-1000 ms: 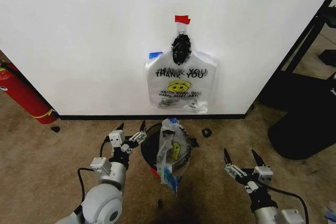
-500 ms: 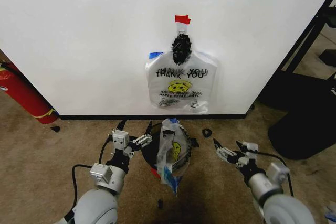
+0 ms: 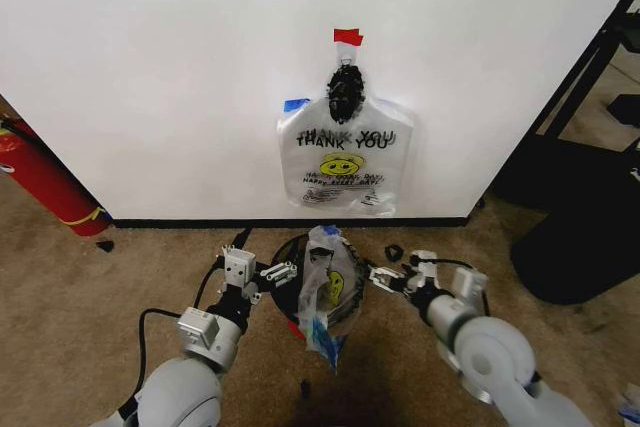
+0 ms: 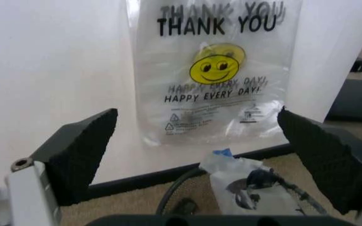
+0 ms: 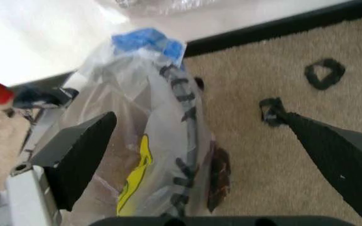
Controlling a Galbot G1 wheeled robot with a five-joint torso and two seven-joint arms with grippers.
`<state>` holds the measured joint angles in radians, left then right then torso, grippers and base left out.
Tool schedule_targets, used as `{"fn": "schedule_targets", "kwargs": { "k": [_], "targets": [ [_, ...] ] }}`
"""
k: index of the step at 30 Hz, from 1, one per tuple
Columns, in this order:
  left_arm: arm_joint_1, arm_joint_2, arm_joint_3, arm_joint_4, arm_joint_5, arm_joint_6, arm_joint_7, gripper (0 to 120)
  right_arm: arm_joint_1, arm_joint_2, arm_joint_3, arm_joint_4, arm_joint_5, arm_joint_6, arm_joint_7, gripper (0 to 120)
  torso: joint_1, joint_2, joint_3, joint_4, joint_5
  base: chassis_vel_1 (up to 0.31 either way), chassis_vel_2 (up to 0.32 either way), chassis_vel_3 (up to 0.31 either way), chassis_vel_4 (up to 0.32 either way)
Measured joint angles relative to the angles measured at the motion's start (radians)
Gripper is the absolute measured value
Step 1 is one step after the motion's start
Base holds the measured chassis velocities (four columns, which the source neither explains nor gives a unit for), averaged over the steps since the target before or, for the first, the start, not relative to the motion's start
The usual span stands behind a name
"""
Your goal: Pick up the garbage bag from the wall and place it over the trash bin.
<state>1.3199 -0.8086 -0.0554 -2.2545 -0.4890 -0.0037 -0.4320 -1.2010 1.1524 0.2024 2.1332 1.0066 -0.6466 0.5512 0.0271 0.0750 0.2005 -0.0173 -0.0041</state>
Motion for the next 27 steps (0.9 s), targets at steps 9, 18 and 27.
{"fn": "schedule_targets", "kwargs": {
  "k": [9, 18, 27],
  "targets": [
    [-0.006, -0.002, 0.004, 0.013, -0.015, 0.003, -0.002, 100, 0.088, 0.13, -0.091, -0.068, 0.056, -0.068, 0.274, 98, 0.0, 0.0, 0.0, 0.0001, 0.0, 0.0, 0.0, 0.0, 0.0],
    [-0.003, -0.017, 0.012, 0.02, -0.021, 0.004, -0.002, 100, 0.124, 0.193, -0.127, -0.126, 0.074, -0.072, 0.392, 97, 0.0, 0.0, 0.0, 0.0, 0.0001, 0.0, 0.0, 0.0, 0.0],
    [0.002, -0.027, 0.013, 0.019, -0.022, 0.004, -0.002, 100, 0.153, 0.239, -0.15, -0.172, 0.073, -0.075, 0.461, 88, 0.0, 0.0, 0.0, 0.0, 0.0002, 0.0, 0.0, 0.0, 0.0]
  ]
}}
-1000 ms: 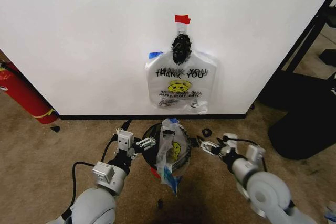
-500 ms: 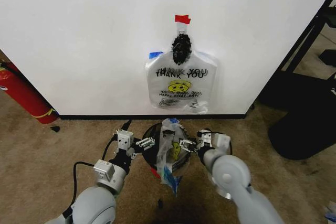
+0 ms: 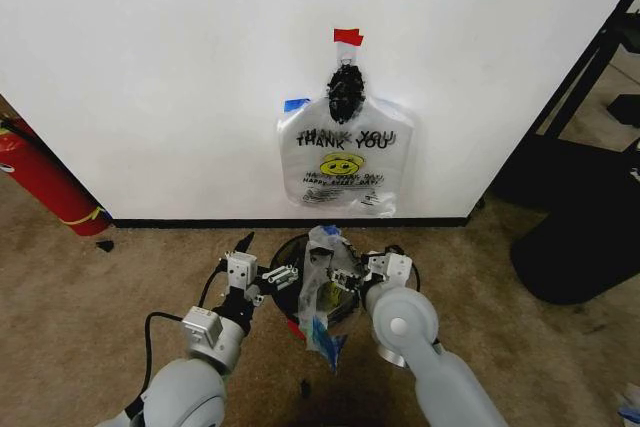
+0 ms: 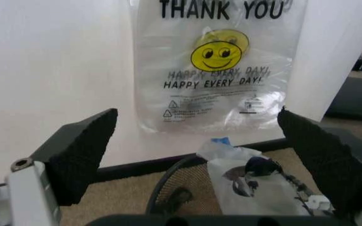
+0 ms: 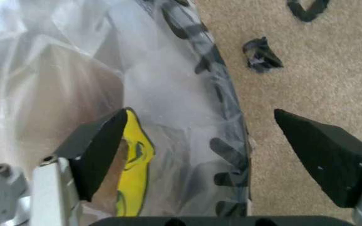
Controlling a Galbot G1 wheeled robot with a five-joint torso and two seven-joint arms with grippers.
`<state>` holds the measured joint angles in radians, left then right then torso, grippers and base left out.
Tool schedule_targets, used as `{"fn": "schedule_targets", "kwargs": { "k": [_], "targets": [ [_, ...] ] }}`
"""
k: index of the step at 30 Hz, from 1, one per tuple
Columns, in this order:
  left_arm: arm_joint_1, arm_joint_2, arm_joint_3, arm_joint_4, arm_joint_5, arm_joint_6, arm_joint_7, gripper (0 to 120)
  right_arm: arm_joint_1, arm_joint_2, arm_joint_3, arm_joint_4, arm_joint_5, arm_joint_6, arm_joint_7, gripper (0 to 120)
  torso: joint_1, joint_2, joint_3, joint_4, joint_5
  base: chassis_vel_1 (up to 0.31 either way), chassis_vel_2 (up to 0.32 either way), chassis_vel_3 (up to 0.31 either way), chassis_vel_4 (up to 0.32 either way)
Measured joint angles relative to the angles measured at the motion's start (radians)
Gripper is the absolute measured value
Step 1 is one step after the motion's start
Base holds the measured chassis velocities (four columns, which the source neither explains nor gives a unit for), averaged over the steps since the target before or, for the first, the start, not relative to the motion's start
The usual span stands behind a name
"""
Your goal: Pick up the garbage bag from the wall and place it over the trash bin.
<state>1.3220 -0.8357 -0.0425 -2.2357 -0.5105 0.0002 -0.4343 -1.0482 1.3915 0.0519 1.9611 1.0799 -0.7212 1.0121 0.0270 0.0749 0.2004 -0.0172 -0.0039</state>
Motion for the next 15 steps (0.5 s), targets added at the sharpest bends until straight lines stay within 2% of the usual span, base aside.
{"fn": "schedule_targets", "kwargs": {
  "k": [6, 13, 15],
  "targets": [
    [0.01, -0.002, -0.004, -0.003, 0.002, -0.001, 0.0, 100, -0.002, 0.001, -0.005, -0.016, 0.004, -0.009, 0.028, 86, 0.0, 0.0, 0.0, -0.0001, 0.0, 0.0, 0.0, 0.0, 0.0],
    [0.015, -0.014, 0.006, -0.01, 0.001, 0.0, 0.0, 100, -0.002, 0.038, -0.013, -0.03, 0.006, -0.01, 0.067, 86, 0.0, 0.0, 0.0, 0.0, 0.0, 0.0, 0.0, 0.0, 0.0],
    [0.013, -0.02, 0.012, -0.016, 0.001, 0.002, 0.0, 100, -0.009, 0.06, -0.01, -0.031, 0.003, -0.01, 0.077, 79, 0.0, 0.0, 0.0, 0.0, 0.0002, 0.0, 0.0, 0.0, 0.0]
  ]
}}
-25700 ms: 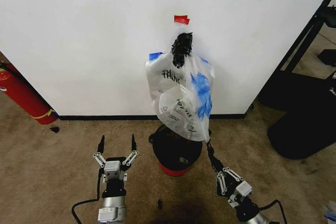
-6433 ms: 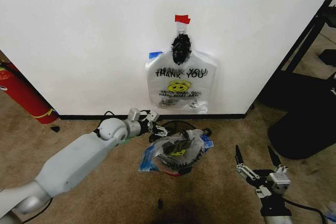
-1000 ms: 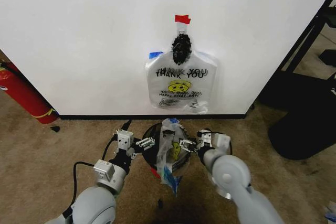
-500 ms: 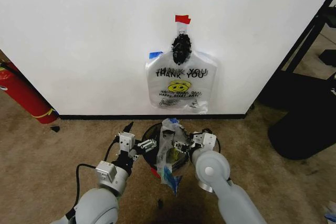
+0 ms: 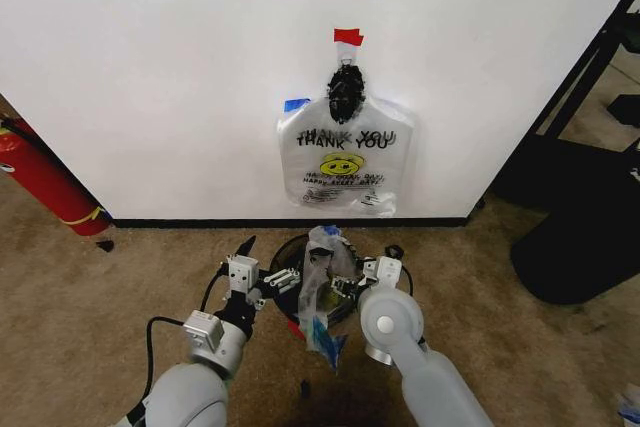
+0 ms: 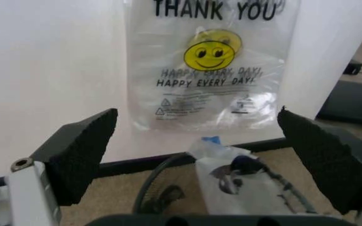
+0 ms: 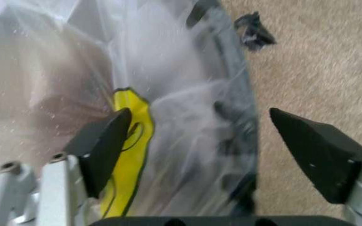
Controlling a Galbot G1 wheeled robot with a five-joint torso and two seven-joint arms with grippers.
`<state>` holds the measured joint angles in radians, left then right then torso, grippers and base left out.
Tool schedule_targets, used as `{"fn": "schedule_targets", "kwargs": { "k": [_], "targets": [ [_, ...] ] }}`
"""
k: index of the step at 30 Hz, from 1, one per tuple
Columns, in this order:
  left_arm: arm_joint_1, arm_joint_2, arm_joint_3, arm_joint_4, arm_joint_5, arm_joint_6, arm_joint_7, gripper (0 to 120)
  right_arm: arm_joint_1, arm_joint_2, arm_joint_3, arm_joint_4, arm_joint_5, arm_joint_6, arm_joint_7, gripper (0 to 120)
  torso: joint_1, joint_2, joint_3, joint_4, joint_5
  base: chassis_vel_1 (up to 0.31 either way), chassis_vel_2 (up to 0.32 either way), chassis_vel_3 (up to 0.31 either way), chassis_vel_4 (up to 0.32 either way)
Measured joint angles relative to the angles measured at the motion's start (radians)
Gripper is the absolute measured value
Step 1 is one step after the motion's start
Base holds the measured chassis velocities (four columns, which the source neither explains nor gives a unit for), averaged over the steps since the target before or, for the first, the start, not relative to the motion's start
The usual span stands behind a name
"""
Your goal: Pick up the garbage bag from the wall and place it over the trash bin.
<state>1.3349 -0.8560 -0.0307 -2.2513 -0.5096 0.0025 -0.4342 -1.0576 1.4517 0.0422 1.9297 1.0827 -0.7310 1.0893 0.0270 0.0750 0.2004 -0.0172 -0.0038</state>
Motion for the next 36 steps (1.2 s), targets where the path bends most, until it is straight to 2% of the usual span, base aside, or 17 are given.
{"fn": "schedule_targets", "kwargs": {
  "k": [4, 5, 9, 12, 14, 16, 17, 21, 30, 36],
  "targets": [
    [-0.002, -0.004, 0.005, -0.003, 0.001, 0.002, 0.002, 100, -0.007, 0.023, 0.005, -0.009, -0.014, 0.0, 0.007, 65, 0.0, 0.0, 0.0, 0.0, -0.0001, 0.0, 0.0, 0.0, 0.0],
    [-0.002, -0.004, 0.005, -0.003, 0.001, 0.002, 0.002, 100, -0.007, 0.023, 0.005, -0.009, -0.014, 0.0, 0.007, 65, 0.0, 0.0, 0.0, 0.0, -0.0001, 0.0, 0.0, 0.0, 0.0],
    [0.001, -0.003, 0.005, -0.003, 0.003, 0.002, 0.002, 100, 0.001, 0.03, 0.009, -0.026, -0.015, 0.0, 0.012, 47, 0.0, 0.0, 0.0, -0.0001, -0.0001, 0.0, 0.0, 0.0, 0.0],
    [0.003, -0.003, 0.006, -0.003, 0.005, 0.002, 0.002, 100, 0.003, 0.032, 0.011, -0.028, -0.015, 0.0, 0.015, 40, 0.0, 0.0, 0.0, 0.0, -0.0001, 0.0, 0.0, 0.0, 0.0],
    [0.004, -0.003, 0.007, -0.002, 0.008, 0.001, 0.002, 100, 0.003, 0.032, 0.014, -0.028, -0.014, 0.0, 0.016, 29, 0.0, 0.0, 0.0, -0.0001, -0.0001, 0.0, 0.0, 0.0, 0.0],
    [0.004, -0.003, 0.008, -0.001, 0.008, 0.001, 0.002, 100, 0.003, 0.034, 0.017, -0.027, -0.014, 0.0, 0.018, 20, 0.0, 0.0, 0.0, -0.0001, -0.0001, 0.0, 0.0, 0.0, 0.0],
    [0.004, -0.003, 0.008, -0.001, 0.008, 0.001, 0.002, 100, 0.003, 0.034, 0.017, -0.027, -0.014, 0.0, 0.018, 20, 0.0, 0.0, 0.0, -0.0001, -0.0001, 0.0, 0.0, 0.0, 0.0],
    [0.002, -0.003, 0.015, 0.003, 0.008, 0.0, 0.003, 100, 0.002, 0.038, 0.018, -0.024, -0.014, 0.0, 0.019, 3, 0.0, 0.0, 0.0, -0.0001, -0.0001, 0.0, 0.0, 0.0, 0.0],
    [0.001, -0.003, 0.023, 0.009, 0.011, -0.001, 0.003, 100, -0.005, 0.057, 0.033, -0.024, -0.01, 0.015, 0.014, 0, 0.0, 0.0, 0.0, -0.0001, -0.0001, 0.0, 0.0, 0.0, 0.0],
    [0.003, 0.0, 0.03, 0.0, 0.011, -0.001, 0.001, 100, -0.04, 0.069, 0.06, 0.003, -0.023, 0.088, -0.086, 0, 0.0, 0.0, 0.0, 0.0002, 0.0001, 0.0, 0.0, 0.0, 0.0]
  ]
}}
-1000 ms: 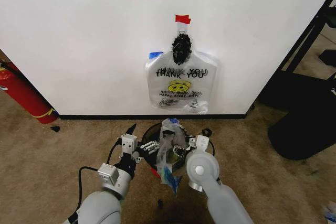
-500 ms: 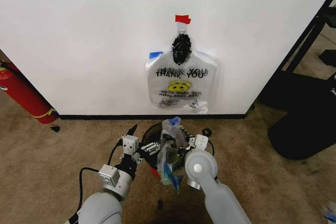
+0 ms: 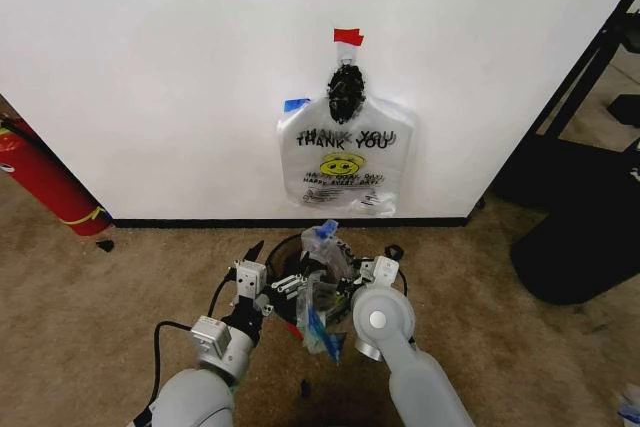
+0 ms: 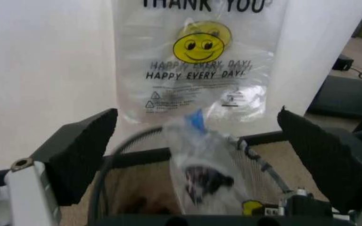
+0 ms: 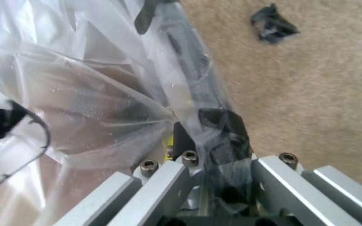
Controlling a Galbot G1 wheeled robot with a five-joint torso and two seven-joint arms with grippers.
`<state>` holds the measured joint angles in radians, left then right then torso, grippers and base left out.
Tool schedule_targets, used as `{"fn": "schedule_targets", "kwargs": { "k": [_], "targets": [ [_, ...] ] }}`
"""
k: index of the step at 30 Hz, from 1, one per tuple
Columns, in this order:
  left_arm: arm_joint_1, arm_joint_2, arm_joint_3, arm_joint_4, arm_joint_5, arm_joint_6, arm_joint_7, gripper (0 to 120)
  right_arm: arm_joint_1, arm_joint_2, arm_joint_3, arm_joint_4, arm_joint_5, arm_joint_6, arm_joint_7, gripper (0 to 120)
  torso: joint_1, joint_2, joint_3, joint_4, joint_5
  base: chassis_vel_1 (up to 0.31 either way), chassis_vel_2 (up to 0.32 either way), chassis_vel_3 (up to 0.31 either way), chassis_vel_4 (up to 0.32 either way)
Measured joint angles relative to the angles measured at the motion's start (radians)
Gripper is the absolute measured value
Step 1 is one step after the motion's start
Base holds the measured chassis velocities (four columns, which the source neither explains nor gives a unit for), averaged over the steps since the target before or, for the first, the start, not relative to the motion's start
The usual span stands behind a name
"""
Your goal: Pick up the garbage bag from the wall and place it over the trash bin.
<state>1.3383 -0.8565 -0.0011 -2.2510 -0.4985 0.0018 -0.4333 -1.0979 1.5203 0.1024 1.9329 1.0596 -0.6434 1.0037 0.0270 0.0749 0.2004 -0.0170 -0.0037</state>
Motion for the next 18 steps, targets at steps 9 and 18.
{"fn": "schedule_targets", "kwargs": {
  "k": [9, 18],
  "targets": [
    [-0.005, 0.028, 0.005, -0.063, -0.041, 0.022, -0.008, 100, -0.119, -0.036, 0.057, 0.12, -0.053, 0.044, -0.108, 0, 0.0, 0.0, 0.0, -0.0003, -0.0001, 0.0, 0.0, 0.0, 0.0],
    [-0.03, 0.066, 0.015, -0.133, -0.106, 0.095, 0.004, 100, -0.198, -0.05, 0.089, 0.202, -0.141, 0.082, -0.174, 0, 0.0, 0.0, 0.0, -0.0004, 0.0, 0.0, 0.0, 0.0, 0.0]
  ]
}}
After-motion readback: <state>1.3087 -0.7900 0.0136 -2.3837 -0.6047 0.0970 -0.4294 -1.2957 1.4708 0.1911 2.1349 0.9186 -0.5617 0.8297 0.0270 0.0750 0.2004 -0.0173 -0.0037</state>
